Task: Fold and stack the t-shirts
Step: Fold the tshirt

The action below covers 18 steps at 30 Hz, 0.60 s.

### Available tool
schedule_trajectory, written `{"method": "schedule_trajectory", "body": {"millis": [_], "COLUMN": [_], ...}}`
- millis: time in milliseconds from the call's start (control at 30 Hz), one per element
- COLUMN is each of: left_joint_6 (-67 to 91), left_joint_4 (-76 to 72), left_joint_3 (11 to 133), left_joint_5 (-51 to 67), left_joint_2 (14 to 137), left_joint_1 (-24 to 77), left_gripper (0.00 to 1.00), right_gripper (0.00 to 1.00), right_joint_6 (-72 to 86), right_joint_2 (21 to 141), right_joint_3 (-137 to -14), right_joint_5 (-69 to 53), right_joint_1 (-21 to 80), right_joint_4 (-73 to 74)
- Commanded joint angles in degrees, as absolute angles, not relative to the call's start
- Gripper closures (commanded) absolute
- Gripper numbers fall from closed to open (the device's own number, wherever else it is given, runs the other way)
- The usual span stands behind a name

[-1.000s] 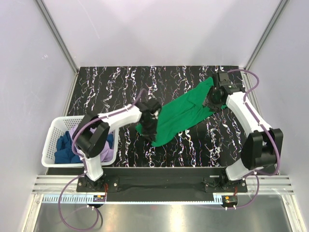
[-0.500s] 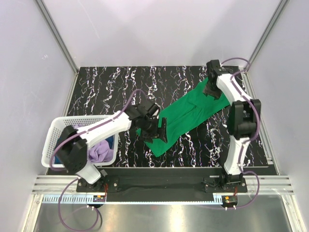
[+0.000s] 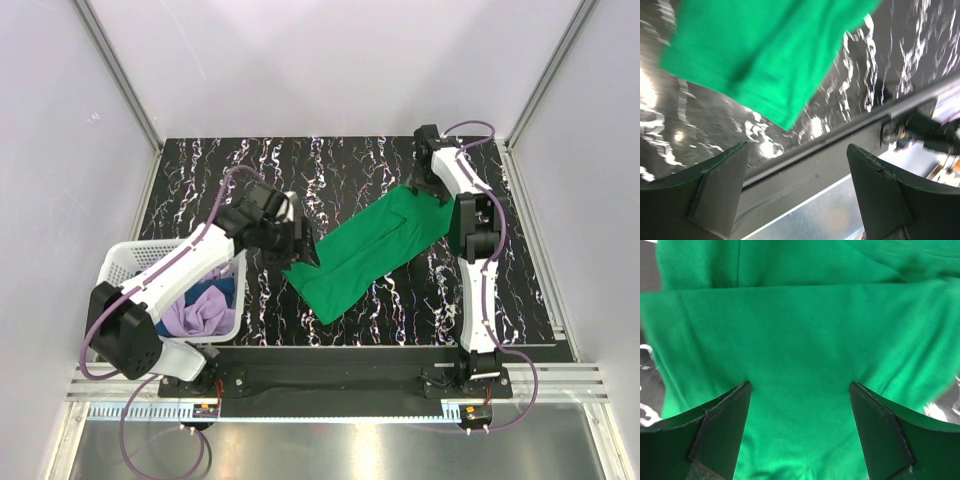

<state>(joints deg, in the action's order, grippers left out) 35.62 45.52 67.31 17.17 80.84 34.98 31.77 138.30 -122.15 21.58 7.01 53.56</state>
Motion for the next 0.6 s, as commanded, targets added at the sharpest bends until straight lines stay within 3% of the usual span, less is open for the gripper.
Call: {"method": "schedule_trajectory", "body": {"millis": [0, 200, 300, 567], "left_joint_6": [32.2, 30.1, 29.8, 27.5], "left_joint_4": [45.0, 45.6, 44.5, 41.7], "left_joint_3": [67.5, 68.3, 68.2, 70.0], "left_joint_5": [19.9, 22.2, 23.5, 26.1], "left_joint_2": [78.6, 79.6, 80.9, 85.4], "left_joint_1": [30.4, 25.3, 24.8, 24.8], "left_gripper": [0.16, 0.17, 0.17, 0.17], "right_gripper": [0.12, 0.12, 0.11, 0.04], "right_joint_6": [28.5, 17.6, 12.6, 13.8], "right_joint_2": [141.6, 151.2, 158.0, 157.5], "right_joint_3": [-126.4, -137.1, -149.0, -157.1], "right_joint_5": [19.4, 15.8, 13.5, 0.2], "right_joint_1": [6.9, 9.7, 12.2, 14.3], "right_joint_4": [50.5, 47.6, 46.9, 34.2]}}
